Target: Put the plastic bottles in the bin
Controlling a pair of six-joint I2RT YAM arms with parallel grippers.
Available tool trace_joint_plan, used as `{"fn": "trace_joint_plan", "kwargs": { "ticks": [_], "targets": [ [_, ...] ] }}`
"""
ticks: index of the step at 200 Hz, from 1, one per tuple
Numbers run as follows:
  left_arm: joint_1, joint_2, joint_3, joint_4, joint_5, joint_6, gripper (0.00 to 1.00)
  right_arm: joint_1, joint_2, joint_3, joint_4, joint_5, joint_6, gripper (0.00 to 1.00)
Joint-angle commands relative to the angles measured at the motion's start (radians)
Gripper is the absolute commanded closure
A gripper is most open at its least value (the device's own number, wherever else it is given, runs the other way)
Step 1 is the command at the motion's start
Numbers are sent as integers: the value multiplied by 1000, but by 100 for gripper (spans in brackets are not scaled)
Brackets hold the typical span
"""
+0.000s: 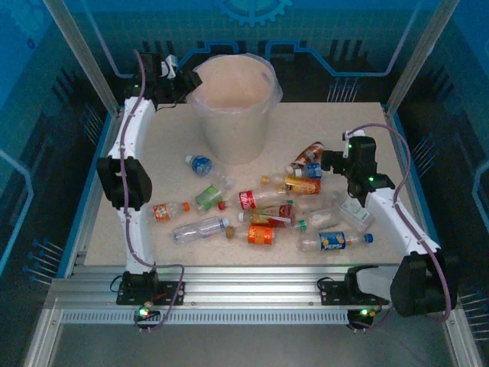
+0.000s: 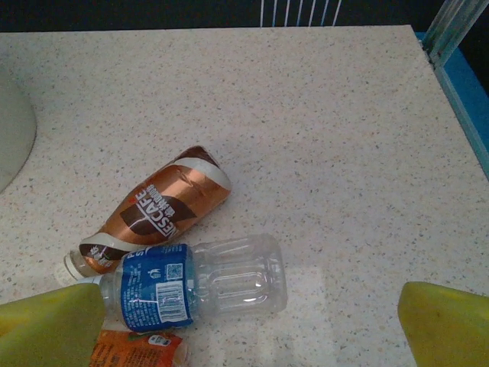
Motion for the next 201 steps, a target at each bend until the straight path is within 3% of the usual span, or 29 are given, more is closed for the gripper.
{"fn": "trace_joint_plan", "kwargs": {
  "ticks": [1,48,201],
  "targets": [
    [-10,-73,-41,-61,51,26,53,15,-24,8,-8,14,13,0],
    [-40,-116,-121,-9,69,7,52,15,-34,6,-10,5,25,0],
    [-96,-138,-138,50,108,-61,49,15,-36,41,-63,48,52,0]
  ]
}}
